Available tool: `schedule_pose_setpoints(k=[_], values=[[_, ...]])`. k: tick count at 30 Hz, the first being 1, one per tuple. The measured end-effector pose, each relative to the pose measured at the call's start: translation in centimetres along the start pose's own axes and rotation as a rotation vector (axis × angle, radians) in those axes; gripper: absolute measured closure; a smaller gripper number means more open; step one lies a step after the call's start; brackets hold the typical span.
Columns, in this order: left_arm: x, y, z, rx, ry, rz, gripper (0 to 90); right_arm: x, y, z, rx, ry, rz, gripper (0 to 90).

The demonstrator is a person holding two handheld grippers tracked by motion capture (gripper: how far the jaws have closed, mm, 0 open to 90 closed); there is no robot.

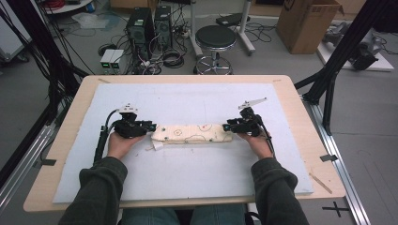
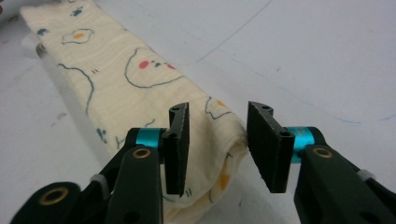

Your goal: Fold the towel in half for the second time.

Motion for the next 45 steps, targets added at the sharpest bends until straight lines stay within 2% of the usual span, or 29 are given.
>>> schedule_pose_setpoints(k=[2, 3, 8, 10, 14, 17, 23, 24, 31, 45], values=[[0.1, 0.1, 0.1, 0.022, 0.012, -0.032, 64.0, 0.2, -0.1, 0.1, -0.004, 0.018, 0.006, 54.8], [0.2, 0.2, 0.1, 0.025, 0.015, -0.034, 62.9, 0.4, -0.2, 0.2, -0.008, 0.025, 0.011, 53.7], [0.6, 0.8, 0.3, -0.003, 0.010, -0.023, 56.4, 0.9, -0.6, 0.4, -0.022, 0.050, 0.013, 45.2], [0.9, 1.0, 0.5, -0.006, 0.018, -0.020, 54.3, 1.0, -0.7, 0.4, -0.020, 0.057, 0.000, 42.3], [1.5, 1.2, 0.7, -0.014, 0.030, -0.016, 51.6, 1.4, -0.9, 0.5, -0.045, 0.081, 0.004, 36.1], [1.7, 1.5, 0.8, -0.021, 0.038, -0.016, 49.6, 1.6, -1.1, 0.6, -0.035, 0.080, 0.000, 32.5], [1.9, 1.8, 0.9, -0.033, 0.046, -0.021, 45.4, 2.0, -1.1, 0.6, -0.052, 0.087, 0.007, 24.8], [1.9, 1.9, 0.9, -0.037, 0.044, -0.019, 44.5, 2.0, -1.1, 0.6, -0.048, 0.088, -0.003, 22.9], [1.9, 2.1, 1.0, -0.044, 0.046, -0.011, 37.3, 2.4, -1.3, 0.6, -0.041, 0.100, -0.018, 19.8], [2.7, 3.0, 1.2, -0.068, 0.043, -0.018, 34.7, 2.8, -2.3, 0.7, -0.010, 0.090, -0.025, 17.7]])
Point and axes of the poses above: each handheld gripper's, and its own axes: x roughly backward along the jaws, z roughly out of its top, y roughly to its right, the point moved 3 cm from there along -x, roughly forward along the jaws, and after that the axes turned 4 degrees about -z, right-handed, at the moved point
